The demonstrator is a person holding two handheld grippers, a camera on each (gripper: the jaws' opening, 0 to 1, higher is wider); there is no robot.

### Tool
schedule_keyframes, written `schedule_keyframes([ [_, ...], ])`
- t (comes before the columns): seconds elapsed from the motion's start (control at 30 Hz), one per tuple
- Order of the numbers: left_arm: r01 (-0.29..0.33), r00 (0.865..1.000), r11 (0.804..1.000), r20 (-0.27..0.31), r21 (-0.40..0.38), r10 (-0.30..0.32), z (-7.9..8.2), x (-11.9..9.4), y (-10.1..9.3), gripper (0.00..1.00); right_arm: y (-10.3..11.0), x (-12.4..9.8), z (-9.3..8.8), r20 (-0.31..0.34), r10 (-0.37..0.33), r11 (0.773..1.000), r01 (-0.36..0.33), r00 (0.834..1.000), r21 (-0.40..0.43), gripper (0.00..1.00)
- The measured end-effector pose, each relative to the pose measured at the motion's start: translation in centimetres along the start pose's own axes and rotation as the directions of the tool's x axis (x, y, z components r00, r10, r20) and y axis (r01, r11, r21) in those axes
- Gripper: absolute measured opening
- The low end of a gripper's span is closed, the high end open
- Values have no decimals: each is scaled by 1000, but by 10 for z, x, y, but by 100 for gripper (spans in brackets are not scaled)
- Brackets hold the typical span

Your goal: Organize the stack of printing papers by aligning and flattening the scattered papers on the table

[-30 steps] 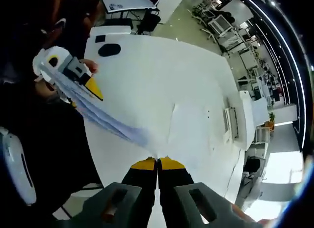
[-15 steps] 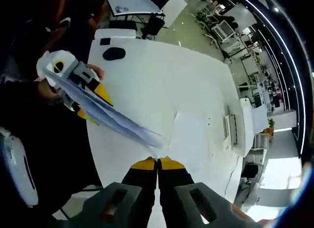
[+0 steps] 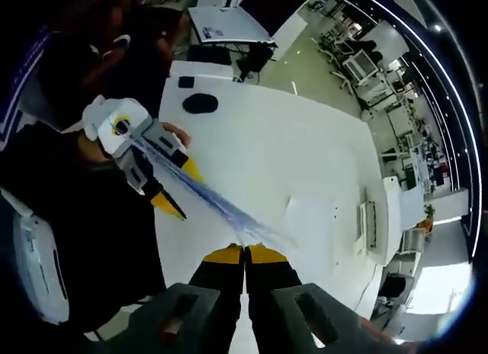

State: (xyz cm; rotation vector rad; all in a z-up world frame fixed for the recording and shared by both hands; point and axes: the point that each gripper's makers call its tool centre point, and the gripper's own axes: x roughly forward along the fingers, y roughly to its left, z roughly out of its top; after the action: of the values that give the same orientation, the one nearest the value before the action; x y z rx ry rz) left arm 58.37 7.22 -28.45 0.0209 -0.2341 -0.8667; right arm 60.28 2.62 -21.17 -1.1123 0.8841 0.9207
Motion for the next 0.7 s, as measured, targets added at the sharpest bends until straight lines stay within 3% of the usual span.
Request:
schedule_keyframes([
  [0.7, -2, 1000, 1000, -4, 9, 2, -1, 1, -1, 29, 46, 1, 40, 44, -1, 979, 10, 999, -206, 0],
])
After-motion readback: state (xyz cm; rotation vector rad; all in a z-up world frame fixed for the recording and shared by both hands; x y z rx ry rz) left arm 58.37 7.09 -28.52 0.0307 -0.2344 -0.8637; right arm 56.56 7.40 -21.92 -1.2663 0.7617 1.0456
